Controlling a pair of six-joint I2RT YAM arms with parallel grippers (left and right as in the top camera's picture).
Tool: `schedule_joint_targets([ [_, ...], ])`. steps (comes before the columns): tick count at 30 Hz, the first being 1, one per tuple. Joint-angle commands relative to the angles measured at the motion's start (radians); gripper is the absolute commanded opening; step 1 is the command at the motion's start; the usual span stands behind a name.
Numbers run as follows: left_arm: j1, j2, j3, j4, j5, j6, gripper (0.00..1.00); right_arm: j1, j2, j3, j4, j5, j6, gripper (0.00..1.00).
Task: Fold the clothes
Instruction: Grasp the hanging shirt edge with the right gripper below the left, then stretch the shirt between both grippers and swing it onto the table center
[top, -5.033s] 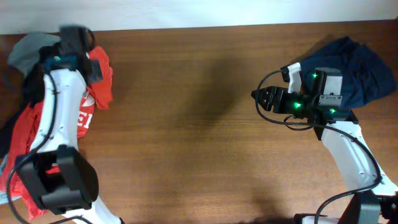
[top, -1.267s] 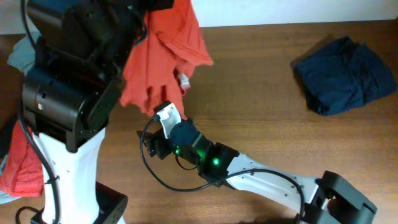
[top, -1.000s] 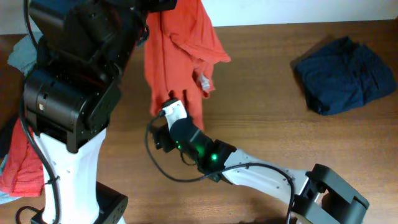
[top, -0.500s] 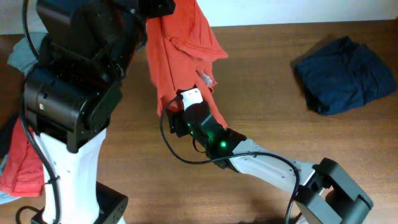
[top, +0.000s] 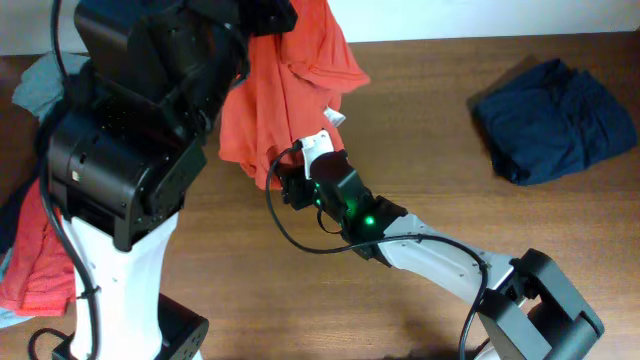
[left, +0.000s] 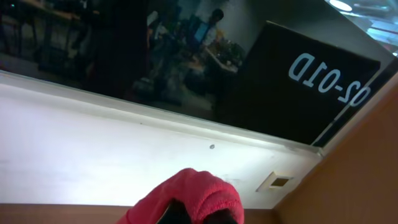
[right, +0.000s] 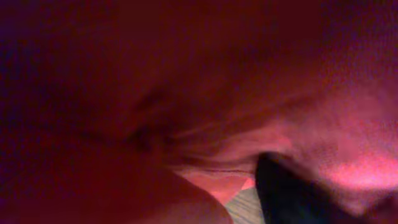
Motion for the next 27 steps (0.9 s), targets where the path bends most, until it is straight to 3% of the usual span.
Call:
schedule_joint_targets([
  [1, -0.002, -0.012, 0.016, 0.003, -0.014, 0.003, 0.01, -0.005, 0.005, 0.019, 0.010, -0.050, -0.017, 0.44],
  [6, -0.002, -0.012, 0.016, 0.003, -0.014, 0.003, 0.01, -0.005, 0.005, 0.019, 0.011, -0.064, -0.017, 0.39],
  [8, -0.002, -0.012, 0.016, 0.002, -0.014, 0.003, 0.01, -0.005, 0.005, 0.019, 0.011, -0.064, -0.016, 0.27],
  [10, -0.002, -0.012, 0.016, 0.000, -0.015, 0.003, 0.01, -0.005, 0.005, 0.019, 0.011, -0.064, -0.016, 0.05],
  [18, -0.001, -0.012, 0.016, -0.055, -0.172, 0.003, 0.01, -0.006, -0.060, 0.025, -0.061, -0.083, -0.016, 0.04],
  [27, 0.024, -0.010, 0.016, -0.126, -0.414, 0.085, 0.01, -0.060, -0.328, 0.145, -0.513, -0.083, -0.047, 0.04],
])
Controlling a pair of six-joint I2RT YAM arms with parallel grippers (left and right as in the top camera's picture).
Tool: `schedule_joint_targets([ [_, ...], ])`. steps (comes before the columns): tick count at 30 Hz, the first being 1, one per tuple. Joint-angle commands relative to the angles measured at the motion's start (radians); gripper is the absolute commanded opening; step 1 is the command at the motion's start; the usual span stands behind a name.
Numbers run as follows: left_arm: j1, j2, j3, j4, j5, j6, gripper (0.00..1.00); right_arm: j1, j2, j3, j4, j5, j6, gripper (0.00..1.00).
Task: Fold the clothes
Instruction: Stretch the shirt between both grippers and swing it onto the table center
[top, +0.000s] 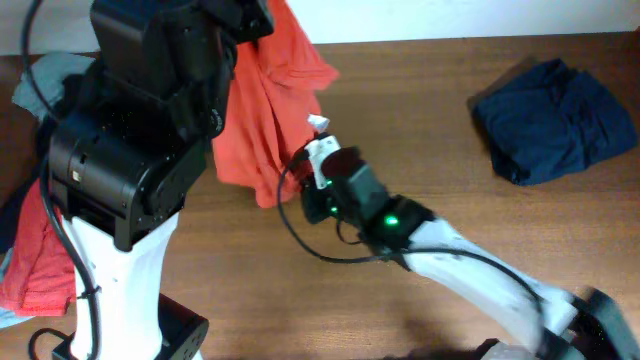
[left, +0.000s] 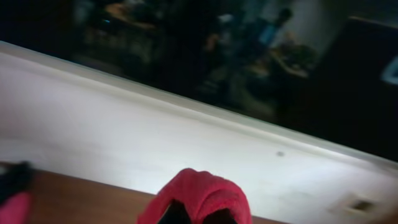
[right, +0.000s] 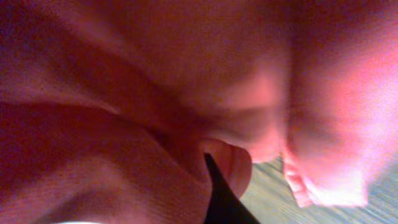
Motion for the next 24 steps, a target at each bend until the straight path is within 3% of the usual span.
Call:
schedule_joint_targets([
  [1, 0.032, -0.009, 0.016, -0.018, -0.125, 0.046, 0.01, -0.053, -0.135, 0.084, -0.079, 0.002, -0.017, 0.04],
  [7, 0.102, -0.008, 0.015, -0.080, -0.125, 0.046, 0.01, -0.182, -0.253, 0.190, -0.283, 0.002, -0.071, 0.04],
  [15, 0.219, 0.007, 0.015, -0.163, -0.125, 0.046, 0.01, -0.341, -0.268, 0.301, -0.398, -0.014, -0.192, 0.04],
  [24, 0.297, 0.006, 0.016, -0.024, -0.120, 0.046, 0.01, -0.438, -0.268, 0.645, -0.549, -0.013, -0.393, 0.04],
])
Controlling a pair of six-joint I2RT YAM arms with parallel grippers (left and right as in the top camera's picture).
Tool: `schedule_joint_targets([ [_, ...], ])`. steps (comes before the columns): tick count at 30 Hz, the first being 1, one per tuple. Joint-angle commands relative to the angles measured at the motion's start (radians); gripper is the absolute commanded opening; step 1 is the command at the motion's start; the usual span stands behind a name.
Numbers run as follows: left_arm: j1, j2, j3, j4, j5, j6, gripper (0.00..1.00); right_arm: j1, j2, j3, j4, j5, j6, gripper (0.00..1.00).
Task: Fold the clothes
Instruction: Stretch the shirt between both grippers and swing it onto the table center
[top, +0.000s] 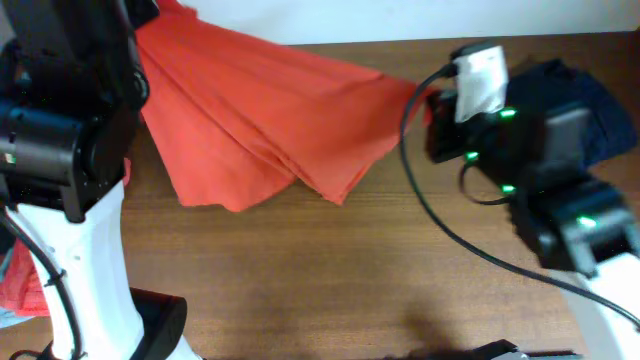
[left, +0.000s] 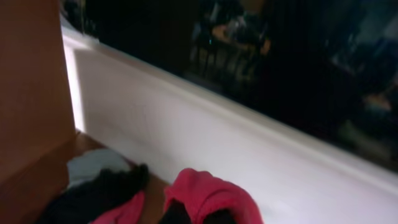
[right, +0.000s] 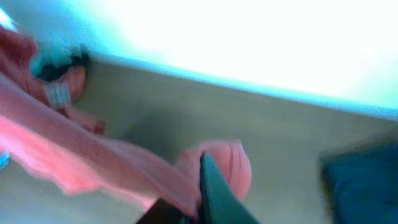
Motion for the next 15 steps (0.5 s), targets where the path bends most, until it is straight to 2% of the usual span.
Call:
schedule_joint_targets([
  [1, 0.005, 0.003, 0.016, 0.032, -0.008, 0.016, 0.01, -0.041, -0.015, 0.139, -0.039, 0.001, -0.117, 0.04],
  [5, -0.006, -0.018, 0.016, 0.036, 0.047, 0.016, 0.01, -0.080, -0.015, 0.256, -0.113, 0.001, -0.152, 0.04],
  [15, -0.105, -0.188, 0.016, 0.039, 0.050, 0.029, 0.01, -0.089, -0.015, 0.412, -0.235, 0.002, -0.185, 0.04],
])
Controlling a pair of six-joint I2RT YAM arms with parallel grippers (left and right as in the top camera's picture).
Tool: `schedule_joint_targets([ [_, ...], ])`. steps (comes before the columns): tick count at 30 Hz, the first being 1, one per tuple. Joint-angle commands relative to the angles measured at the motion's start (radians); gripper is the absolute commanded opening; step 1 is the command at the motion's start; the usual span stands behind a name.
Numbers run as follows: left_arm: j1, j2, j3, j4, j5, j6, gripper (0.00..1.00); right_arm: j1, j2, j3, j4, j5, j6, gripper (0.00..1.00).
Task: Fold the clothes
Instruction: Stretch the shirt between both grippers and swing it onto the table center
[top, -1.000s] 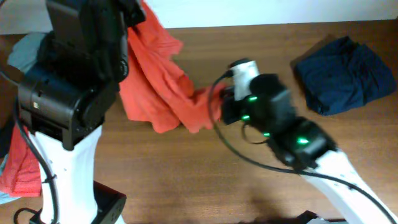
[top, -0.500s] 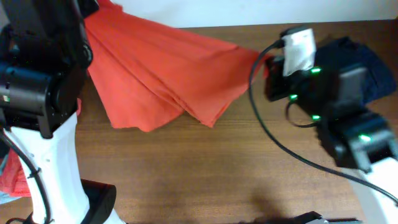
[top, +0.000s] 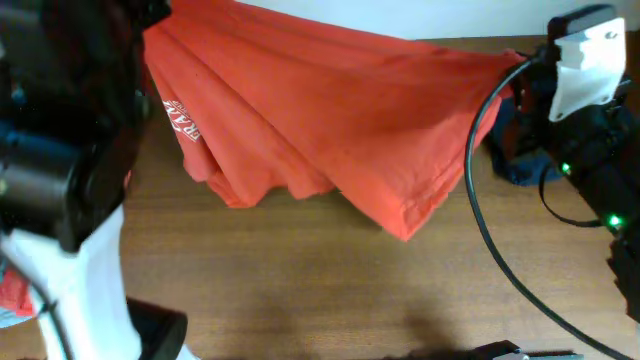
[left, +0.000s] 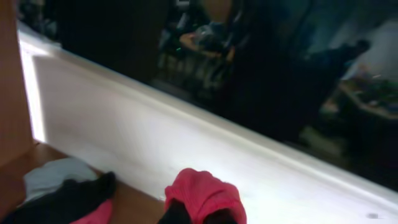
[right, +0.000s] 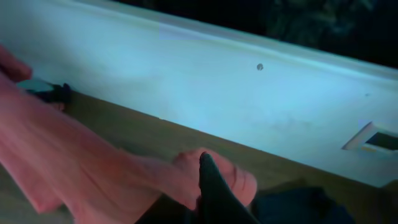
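Observation:
A red T-shirt (top: 330, 110) with white lettering hangs stretched across the back of the table in the overhead view, its lower folds drooping toward the wood. My left gripper (left: 198, 214) is shut on one bunched corner of the red T-shirt (left: 202, 193) at the far left, high up. My right gripper (right: 214, 186) is shut on the opposite corner of the red T-shirt (right: 186, 177) at the far right. Both grippers' fingertips are hidden under the overhead view's arm bodies.
A folded dark blue garment (top: 520, 150) lies at the right behind the right arm, also in the right wrist view (right: 298, 205). A pile of grey, black and red clothes (left: 62, 193) sits at the left table edge. A white wall (right: 217, 106) borders the table's back.
Both arms hold the shirt wider and higher: the right gripper has moved further right, and the shirt now spans nearly the full table width with its lettering showing.
The shirt first hung bunched from the left gripper while the right gripper was among its lower folds. Then the right gripper was shut on a corner. Later it was far to the right, the shirt drawn out, and now it is spread between both.

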Motion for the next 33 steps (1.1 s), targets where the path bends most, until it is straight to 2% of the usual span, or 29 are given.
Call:
schedule_joint_targets([
  [1, -0.030, -0.129, 0.016, 0.014, -0.005, 0.045, 0.01, -0.011, -0.006, 0.056, -0.026, 0.006, -0.015, 0.04],
  [11, -0.080, -0.287, 0.016, -0.056, -0.004, 0.064, 0.01, -0.011, -0.013, 0.200, -0.212, 0.016, -0.007, 0.04],
  [18, -0.079, -0.291, 0.016, -0.163, -0.006, 0.064, 0.01, -0.011, -0.018, 0.225, -0.280, 0.077, 0.066, 0.04],
  [25, -0.079, -0.183, 0.016, -0.234, -0.025, 0.064, 0.01, -0.011, 0.081, 0.225, -0.423, 0.149, 0.114, 0.04],
  [33, -0.079, 0.063, 0.016, -0.285, -0.097, 0.059, 0.01, -0.093, 0.307, 0.222, -0.499, 0.148, 0.137, 0.04],
])
